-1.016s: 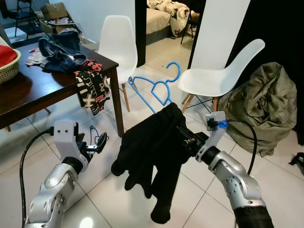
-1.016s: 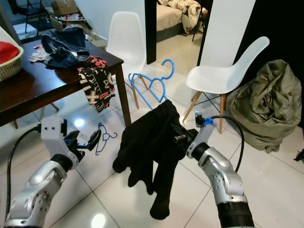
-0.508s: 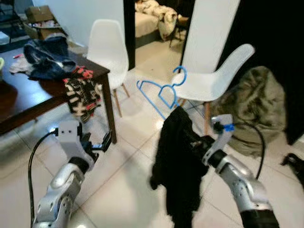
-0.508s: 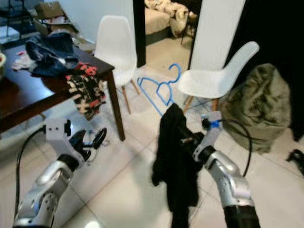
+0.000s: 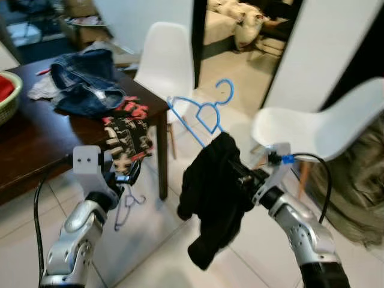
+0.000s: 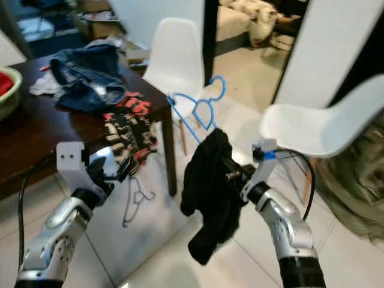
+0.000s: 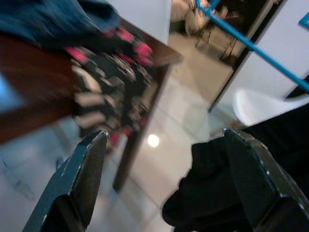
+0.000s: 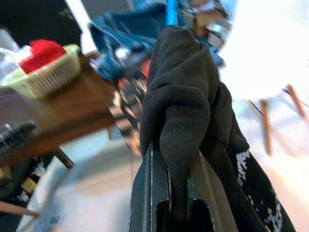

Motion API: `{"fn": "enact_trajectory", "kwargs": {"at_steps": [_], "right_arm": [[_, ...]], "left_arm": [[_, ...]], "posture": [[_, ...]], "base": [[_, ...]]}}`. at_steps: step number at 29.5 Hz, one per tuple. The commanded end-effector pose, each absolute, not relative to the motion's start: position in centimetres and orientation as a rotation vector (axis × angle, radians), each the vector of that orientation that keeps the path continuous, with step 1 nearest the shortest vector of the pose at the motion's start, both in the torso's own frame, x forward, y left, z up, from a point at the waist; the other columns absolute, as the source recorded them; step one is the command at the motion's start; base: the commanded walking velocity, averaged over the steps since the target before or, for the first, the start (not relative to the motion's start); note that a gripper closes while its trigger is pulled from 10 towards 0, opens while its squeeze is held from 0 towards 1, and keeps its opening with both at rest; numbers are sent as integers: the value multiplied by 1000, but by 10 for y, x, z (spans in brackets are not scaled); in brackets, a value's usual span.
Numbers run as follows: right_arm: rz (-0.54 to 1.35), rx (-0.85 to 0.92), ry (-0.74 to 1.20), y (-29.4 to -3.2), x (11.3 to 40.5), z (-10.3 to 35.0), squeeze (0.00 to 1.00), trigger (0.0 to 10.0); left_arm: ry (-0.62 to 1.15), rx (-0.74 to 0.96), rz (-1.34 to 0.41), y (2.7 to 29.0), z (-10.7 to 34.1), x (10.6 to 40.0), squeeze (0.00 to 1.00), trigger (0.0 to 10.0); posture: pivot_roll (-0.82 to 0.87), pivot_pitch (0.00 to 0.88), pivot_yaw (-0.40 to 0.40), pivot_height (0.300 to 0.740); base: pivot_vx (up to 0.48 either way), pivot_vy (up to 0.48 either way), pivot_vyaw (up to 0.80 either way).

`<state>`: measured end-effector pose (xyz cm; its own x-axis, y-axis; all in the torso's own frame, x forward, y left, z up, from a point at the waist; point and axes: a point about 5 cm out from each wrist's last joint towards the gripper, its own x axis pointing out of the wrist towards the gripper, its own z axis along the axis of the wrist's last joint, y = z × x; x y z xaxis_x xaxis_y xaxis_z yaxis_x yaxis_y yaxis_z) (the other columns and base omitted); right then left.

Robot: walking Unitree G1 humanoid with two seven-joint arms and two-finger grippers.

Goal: Hang hanger

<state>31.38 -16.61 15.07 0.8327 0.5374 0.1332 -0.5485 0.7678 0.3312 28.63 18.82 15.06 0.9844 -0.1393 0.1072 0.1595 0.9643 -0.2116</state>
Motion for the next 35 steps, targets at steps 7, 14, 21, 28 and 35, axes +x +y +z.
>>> {"fn": "enact_trajectory", "kwargs": {"at_steps": [7,14,21,28,35], "right_arm": [[766,808,-406,-174,306,228,0,10000],[818,936,-645,-181,305,289,0,10000],[865,916,-702,-170,302,324,0,10000],[1025,685,-480,-113,292,294,0,10000],[1026,703,-467,-111,291,295,0,10000]], "left_arm": [[-292,-269,-371,159,219,283,0,10000],[-522,-316,-591,135,291,269,0,10000],[-583,-344,-618,135,310,262,0,10000],[-559,-389,-595,140,308,264,0,10000],[-542,-388,-602,143,307,264,0,10000]], "posture": [[68,61,-60,740],[68,56,-62,740],[72,53,-68,740],[75,51,-72,740],[70,53,-67,740]], "base": [[480,0,0],[480,0,0],[480,0,0],[480,0,340],[480,0,794]]}}
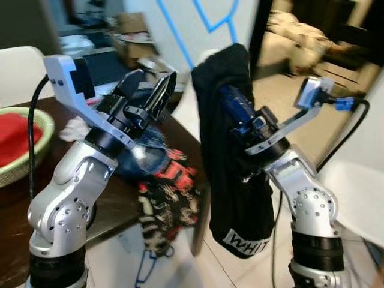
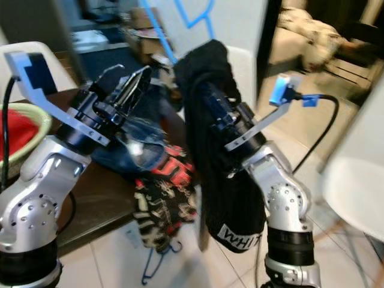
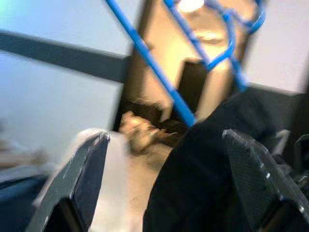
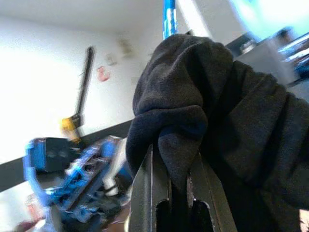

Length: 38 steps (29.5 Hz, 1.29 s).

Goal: Hang hanger

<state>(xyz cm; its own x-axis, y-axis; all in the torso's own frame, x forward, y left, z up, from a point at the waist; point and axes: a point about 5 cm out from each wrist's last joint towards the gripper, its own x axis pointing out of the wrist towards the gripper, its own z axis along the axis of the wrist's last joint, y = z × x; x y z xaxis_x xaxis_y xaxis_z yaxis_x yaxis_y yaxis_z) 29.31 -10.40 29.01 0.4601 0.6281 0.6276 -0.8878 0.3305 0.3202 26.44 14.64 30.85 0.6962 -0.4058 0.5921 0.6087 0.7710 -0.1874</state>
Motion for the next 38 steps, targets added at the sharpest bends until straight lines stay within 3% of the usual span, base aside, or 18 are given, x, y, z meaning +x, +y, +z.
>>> {"fn": "enact_trajectory", "kwargs": {"at_steps": [1,8,16,20,24,31,38], "right_arm": [[1016,706,-470,-113,291,296,0,10000],[941,707,-473,-117,297,295,0,10000],[828,606,-385,-113,310,282,0,10000],[856,486,-307,-108,310,271,0,10000],[1095,203,-147,-99,287,238,0,10000],[1230,47,3,-113,268,215,0,10000],[1249,9,24,-124,264,212,0,10000]], "left_arm": [[-540,-389,-604,143,307,265,0,10000],[-533,-397,-609,142,305,265,0,10000],[-514,-386,-607,143,302,264,0,10000],[-508,-383,-605,143,300,264,0,10000],[-455,-371,-604,143,294,265,0,10000],[-398,-305,-578,146,284,267,0,10000],[-391,-313,-556,148,282,269,0,10000]], "posture": [[70,53,-67,740],[64,48,-70,740],[69,47,-73,740],[70,48,-73,740],[72,46,-74,740],[68,49,-70,740],[64,54,-64,740]], "base": [[480,0,794],[480,0,791],[480,0,0],[447,0,0],[0,0,0],[0,0,0],[0,0,0]]}}
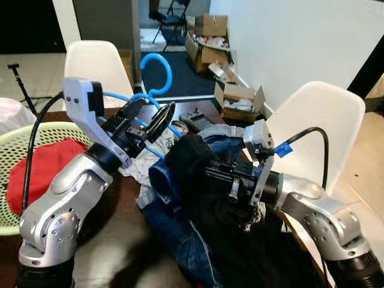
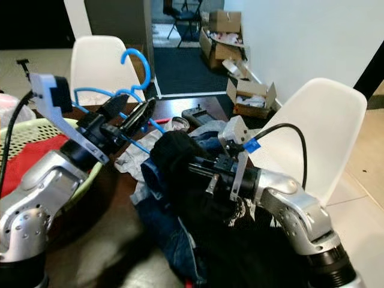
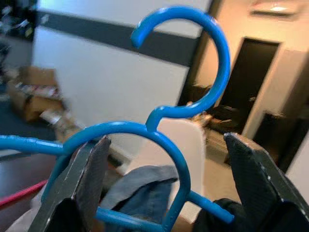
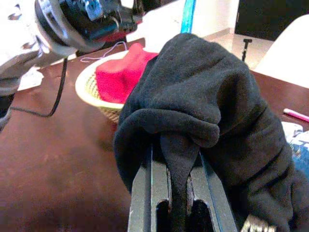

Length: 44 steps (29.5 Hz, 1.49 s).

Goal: Hang hanger

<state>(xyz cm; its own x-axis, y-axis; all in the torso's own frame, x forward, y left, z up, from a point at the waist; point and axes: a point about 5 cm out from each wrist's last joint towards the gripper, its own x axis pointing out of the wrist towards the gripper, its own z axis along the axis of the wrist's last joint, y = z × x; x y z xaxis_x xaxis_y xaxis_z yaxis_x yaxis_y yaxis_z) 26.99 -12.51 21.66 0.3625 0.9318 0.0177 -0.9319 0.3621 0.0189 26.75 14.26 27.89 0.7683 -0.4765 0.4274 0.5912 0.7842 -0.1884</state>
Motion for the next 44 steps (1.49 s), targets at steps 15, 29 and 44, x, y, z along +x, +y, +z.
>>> {"fn": "enact_trajectory", "kwargs": {"at_steps": [15,29,44], "right_arm": [[1169,-96,39,-138,274,203,0,10000],[1296,-184,109,-136,256,191,0,10000],[911,-70,8,-148,302,198,0,10000]], "left_arm": [[-423,-228,-551,174,294,262,0,10000],[-357,-129,-483,180,286,268,0,10000],[-487,-339,-811,189,313,233,0,10000]], "posture": [[71,60,-67,740],[74,65,-65,740],[77,68,-63,740]], "base": [[0,0,0],[0,0,0],[0,0,0]]}}
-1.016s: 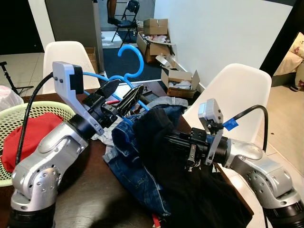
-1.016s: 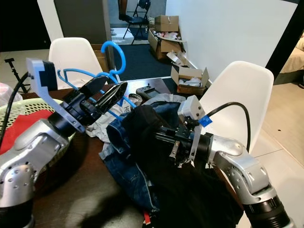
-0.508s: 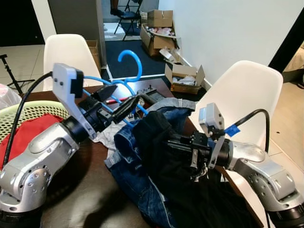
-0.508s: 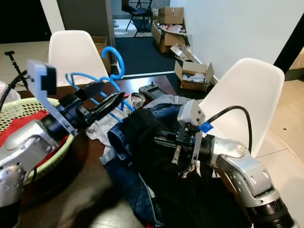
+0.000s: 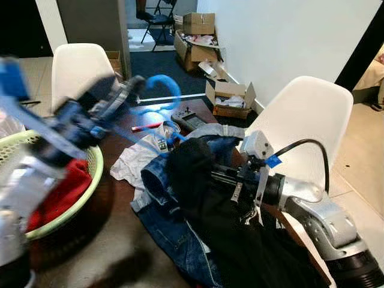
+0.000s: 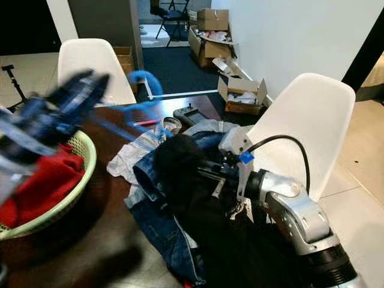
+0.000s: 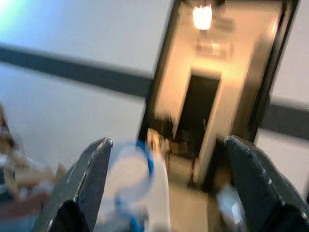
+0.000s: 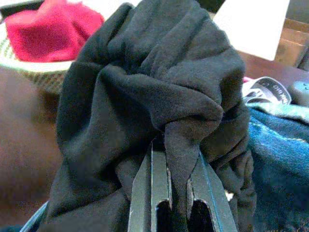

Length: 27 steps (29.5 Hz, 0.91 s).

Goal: Hang hanger

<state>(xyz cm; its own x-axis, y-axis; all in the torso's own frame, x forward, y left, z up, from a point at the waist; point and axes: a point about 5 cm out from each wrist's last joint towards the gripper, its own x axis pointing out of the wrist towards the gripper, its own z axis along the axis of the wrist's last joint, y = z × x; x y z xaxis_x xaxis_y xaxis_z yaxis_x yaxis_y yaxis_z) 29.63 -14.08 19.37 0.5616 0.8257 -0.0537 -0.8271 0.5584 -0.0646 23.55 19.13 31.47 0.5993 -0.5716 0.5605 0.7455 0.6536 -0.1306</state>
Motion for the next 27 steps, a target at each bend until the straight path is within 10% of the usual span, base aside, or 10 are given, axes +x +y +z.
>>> {"fn": "enact_trajectory", "kwargs": {"at_steps": [1,15,27], "right_arm": [[902,-62,5,-149,303,198,0,10000],[1084,-83,-5,-143,284,196,0,10000],[1249,-74,1,-134,264,196,0,10000]], "left_arm": [[-481,-332,-810,190,313,233,0,10000],[-390,-238,-630,206,299,245,0,10000],[-428,-274,-835,188,307,236,0,10000]], "posture": [[77,68,-63,740],[73,67,-65,740],[71,59,-61,740]], "base": [[0,0,0],[0,0,0],[0,0,0]]}}
